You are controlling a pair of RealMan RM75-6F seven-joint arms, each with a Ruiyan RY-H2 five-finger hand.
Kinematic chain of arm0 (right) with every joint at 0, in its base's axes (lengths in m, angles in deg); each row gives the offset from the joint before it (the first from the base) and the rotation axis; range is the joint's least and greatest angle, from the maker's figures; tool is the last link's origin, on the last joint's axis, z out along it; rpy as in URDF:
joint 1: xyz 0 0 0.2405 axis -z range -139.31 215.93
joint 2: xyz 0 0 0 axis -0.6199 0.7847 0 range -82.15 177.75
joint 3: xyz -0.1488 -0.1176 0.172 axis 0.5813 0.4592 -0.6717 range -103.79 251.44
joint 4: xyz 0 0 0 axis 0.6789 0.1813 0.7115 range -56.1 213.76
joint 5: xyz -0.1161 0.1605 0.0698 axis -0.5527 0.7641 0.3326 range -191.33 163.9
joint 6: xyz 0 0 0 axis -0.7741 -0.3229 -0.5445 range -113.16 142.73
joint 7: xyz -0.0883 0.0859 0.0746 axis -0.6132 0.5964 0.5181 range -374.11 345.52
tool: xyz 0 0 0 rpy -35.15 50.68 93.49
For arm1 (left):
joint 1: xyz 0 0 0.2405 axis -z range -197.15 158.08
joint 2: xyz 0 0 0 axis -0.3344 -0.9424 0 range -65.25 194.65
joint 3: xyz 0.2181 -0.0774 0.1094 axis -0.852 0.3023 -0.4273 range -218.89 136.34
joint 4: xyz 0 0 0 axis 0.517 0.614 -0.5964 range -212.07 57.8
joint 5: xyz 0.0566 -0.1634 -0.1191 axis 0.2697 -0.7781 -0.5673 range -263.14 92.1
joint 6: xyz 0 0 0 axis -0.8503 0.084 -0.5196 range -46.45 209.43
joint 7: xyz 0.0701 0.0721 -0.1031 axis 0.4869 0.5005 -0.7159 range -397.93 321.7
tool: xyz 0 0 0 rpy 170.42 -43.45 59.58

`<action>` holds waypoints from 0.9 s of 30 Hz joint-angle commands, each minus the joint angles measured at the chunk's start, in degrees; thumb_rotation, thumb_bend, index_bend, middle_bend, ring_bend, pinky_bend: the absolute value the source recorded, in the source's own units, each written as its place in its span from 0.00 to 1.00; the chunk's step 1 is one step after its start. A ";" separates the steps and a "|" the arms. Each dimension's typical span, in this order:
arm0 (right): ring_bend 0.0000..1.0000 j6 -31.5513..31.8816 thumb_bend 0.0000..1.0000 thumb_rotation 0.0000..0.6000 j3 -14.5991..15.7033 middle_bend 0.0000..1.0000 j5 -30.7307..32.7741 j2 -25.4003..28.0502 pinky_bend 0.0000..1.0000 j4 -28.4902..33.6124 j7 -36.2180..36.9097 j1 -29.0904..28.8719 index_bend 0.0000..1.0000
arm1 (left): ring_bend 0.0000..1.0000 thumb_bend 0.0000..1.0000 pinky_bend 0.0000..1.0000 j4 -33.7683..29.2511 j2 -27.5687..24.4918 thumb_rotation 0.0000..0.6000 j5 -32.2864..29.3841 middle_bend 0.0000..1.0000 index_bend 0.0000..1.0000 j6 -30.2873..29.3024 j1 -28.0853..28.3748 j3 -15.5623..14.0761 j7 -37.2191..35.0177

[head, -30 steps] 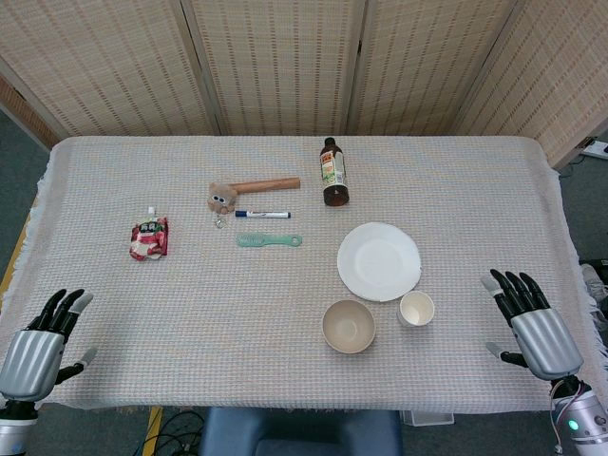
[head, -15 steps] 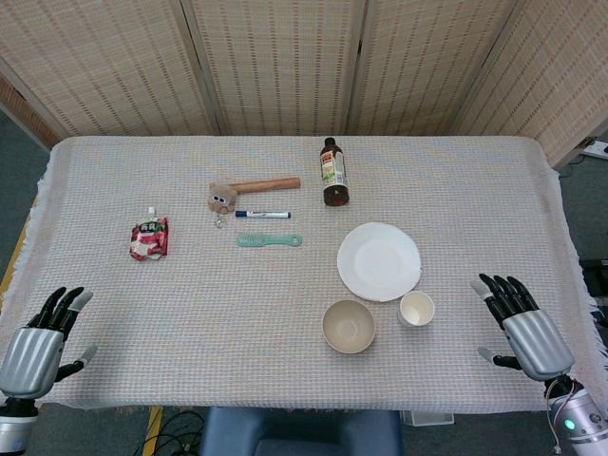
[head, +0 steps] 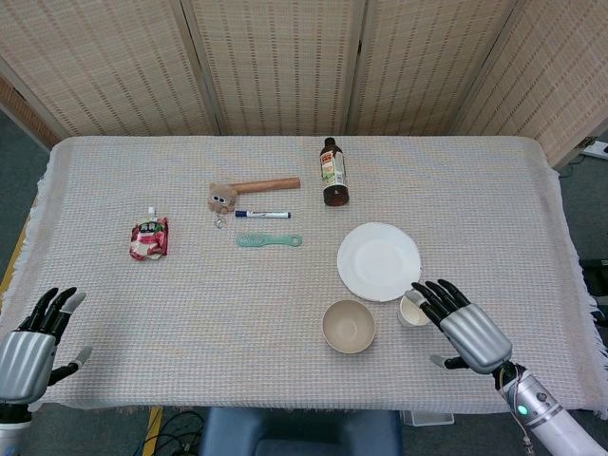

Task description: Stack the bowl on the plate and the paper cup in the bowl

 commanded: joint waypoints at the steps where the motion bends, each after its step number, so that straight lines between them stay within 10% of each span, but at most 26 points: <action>1: 0.00 -10.58 0.05 1.00 -2.54 0.00 6.17 1.22 0.00 5.82 -1.67 -7.06 0.00 | 0.11 0.26 0.45 0.02 0.04 1.00 0.64 0.16 0.16 -0.82 -0.34 -0.26 0.19; 27: 0.00 -20.63 0.00 1.00 -4.37 0.00 28.30 -14.92 0.00 4.89 -19.26 -19.37 0.00 | 0.11 0.26 0.45 -1.94 -2.62 1.00 2.82 0.16 0.16 -5.90 -2.72 -0.35 -3.94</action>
